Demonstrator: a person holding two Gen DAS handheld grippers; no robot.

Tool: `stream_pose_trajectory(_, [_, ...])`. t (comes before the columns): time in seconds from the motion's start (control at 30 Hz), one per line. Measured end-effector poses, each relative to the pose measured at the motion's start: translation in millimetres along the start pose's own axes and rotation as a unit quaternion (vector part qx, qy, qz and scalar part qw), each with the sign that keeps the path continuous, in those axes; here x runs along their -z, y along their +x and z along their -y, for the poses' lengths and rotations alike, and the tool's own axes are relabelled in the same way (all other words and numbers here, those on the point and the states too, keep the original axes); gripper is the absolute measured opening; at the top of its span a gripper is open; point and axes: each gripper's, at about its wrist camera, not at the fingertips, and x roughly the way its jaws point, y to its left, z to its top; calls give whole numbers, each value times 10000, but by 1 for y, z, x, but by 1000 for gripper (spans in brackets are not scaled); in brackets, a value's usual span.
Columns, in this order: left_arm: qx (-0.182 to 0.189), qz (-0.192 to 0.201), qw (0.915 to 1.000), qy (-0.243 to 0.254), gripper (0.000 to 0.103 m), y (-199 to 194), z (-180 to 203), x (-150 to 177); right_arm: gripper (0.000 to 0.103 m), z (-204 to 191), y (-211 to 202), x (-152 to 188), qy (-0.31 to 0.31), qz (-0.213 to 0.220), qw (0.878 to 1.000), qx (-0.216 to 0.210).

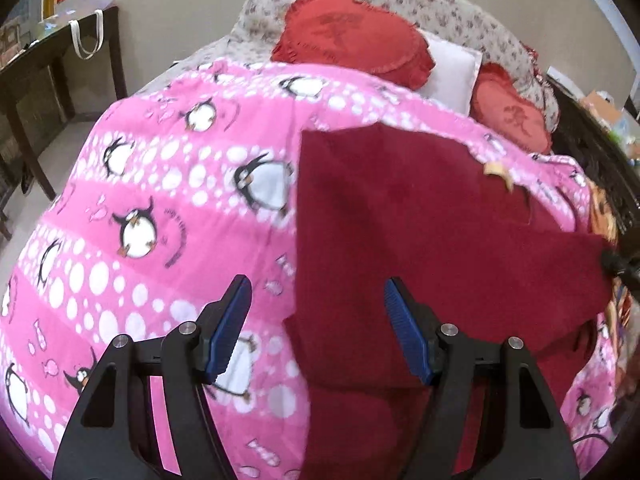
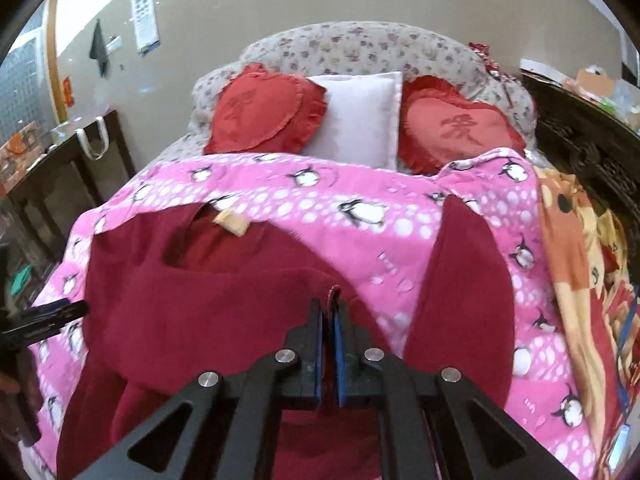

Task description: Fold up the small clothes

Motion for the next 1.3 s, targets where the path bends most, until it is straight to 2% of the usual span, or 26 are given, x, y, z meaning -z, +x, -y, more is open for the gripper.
stream_pose_trajectory(0.07, [22,-10,10000,42,69,5,7,-5,5,9,27,6,209,-502,9985,-37])
stream_pose_trajectory(0.13, [39,-35,10000,63,69,11,14,-9,6,14,38,9,352,-779,9963,-122])
stream_pose_trajectory(0.2, [16,-102,9999,89,69,20,19,-10,12,19,30,16,479,-683,9965,-46])
stream_pose_trajectory(0.27, [-21,-261,9996,97,69,34,20,-10,25,19,15,18,510,-524,9973,18])
stream_pose_trajectory(0.3, [-48,-320,9994,91,69,39,20,-10,33,17,5,20,492,-410,9979,-69])
stream_pose_trajectory(0.33, [-79,-408,9991,67,69,46,19,-10,36,12,-3,22,437,-332,9983,-178])
stream_pose_trajectory(0.43, [-75,-590,9982,-110,69,60,13,-8,36,-5,-5,28,156,-431,9981,-400])
stream_pose_trajectory(0.6, [-121,-673,9972,-305,69,56,14,-7,36,-8,39,44,229,-992,9941,-382])
stream_pose_trajectory(0.77, [-172,-489,9986,-62,69,25,28,-4,37,-8,21,42,323,-779,9951,-512])
stream_pose_trajectory(0.8, [-146,-448,9989,-56,69,20,29,-3,42,-7,16,42,311,-750,9954,-516])
stream_pose_trajectory(0.83, [-77,-390,9992,-62,69,11,33,-1,46,-6,13,43,297,-731,9956,-509])
stream_pose_trajectory(0.97, [221,-276,9994,-59,69,-9,46,9,47,-8,-1,53,147,-737,9954,-587])
stream_pose_trajectory(1.07, [378,-359,9986,105,69,-18,64,19,47,-8,-4,65,102,-797,9950,-585])
stream_pose_trajectory(1.2, [510,-505,9971,243,69,-21,83,32,47,1,0,81,167,-946,9947,-353])
stream_pose_trajectory(1.3, [603,-562,9962,261,69,-23,93,40,47,8,-9,81,301,-869,9947,-469])
